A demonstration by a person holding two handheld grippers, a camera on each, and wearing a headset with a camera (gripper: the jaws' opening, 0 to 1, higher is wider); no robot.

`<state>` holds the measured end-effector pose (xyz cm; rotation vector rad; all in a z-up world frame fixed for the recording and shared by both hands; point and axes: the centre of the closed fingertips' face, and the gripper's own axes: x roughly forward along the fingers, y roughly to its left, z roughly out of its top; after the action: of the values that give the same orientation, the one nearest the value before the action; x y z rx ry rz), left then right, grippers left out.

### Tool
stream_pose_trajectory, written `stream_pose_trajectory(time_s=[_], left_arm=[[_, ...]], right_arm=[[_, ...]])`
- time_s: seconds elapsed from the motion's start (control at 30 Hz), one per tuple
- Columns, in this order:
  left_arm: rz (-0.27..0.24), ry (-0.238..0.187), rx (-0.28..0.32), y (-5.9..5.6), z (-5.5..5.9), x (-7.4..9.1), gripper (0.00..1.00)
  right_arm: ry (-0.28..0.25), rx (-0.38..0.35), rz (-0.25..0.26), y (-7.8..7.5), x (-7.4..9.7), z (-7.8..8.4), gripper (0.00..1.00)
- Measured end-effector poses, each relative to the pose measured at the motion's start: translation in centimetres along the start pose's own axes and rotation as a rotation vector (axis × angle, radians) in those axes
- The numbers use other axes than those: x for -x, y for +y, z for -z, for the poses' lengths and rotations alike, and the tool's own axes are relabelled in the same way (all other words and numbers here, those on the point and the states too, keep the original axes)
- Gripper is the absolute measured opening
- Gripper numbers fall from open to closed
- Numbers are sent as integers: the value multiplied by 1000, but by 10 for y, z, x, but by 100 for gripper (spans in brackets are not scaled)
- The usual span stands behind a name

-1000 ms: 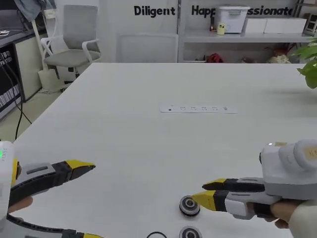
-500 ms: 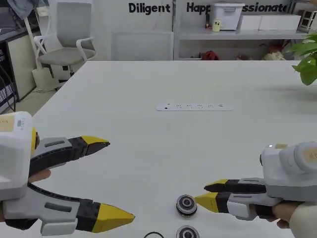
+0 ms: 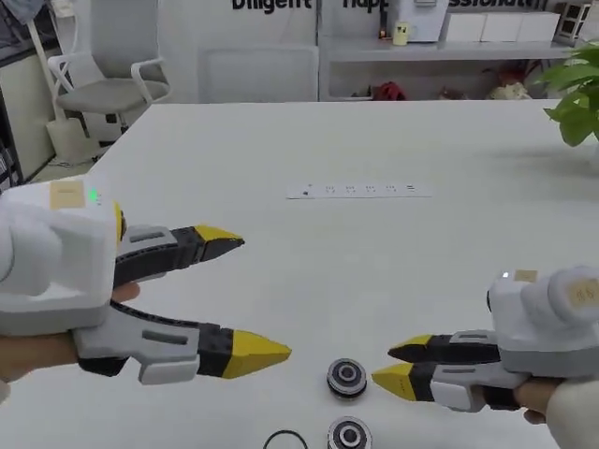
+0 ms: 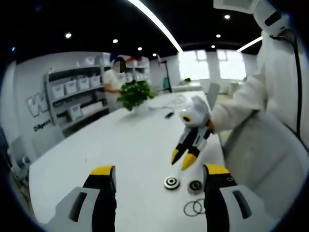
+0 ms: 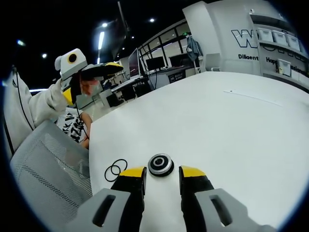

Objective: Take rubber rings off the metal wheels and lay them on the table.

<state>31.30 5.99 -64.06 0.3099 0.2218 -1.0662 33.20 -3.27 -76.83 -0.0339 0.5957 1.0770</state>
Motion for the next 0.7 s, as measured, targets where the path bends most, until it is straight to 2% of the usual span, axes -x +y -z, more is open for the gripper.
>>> stream_pose_trajectory(time_s=[0.13,0.33,0.4,0.47,0.6,0.7], left_arm=[[26,-16,-3,0,-4,-14,71],[49,-10,-8,-2,3,-35,66],[51,-13,-9,-4,8,-42,60],[66,1,-7,-7,15,-48,57],[93,20,-10,-12,26,-58,54],[107,18,-6,-15,29,-66,50]], right_arm=[[9,4,-6,0,-3,4,24],[36,8,-20,3,-9,13,24],[39,9,-29,5,-11,14,24],[55,16,-41,9,-13,18,24],[75,29,-55,11,-18,23,23],[83,41,-53,9,-22,25,23]])
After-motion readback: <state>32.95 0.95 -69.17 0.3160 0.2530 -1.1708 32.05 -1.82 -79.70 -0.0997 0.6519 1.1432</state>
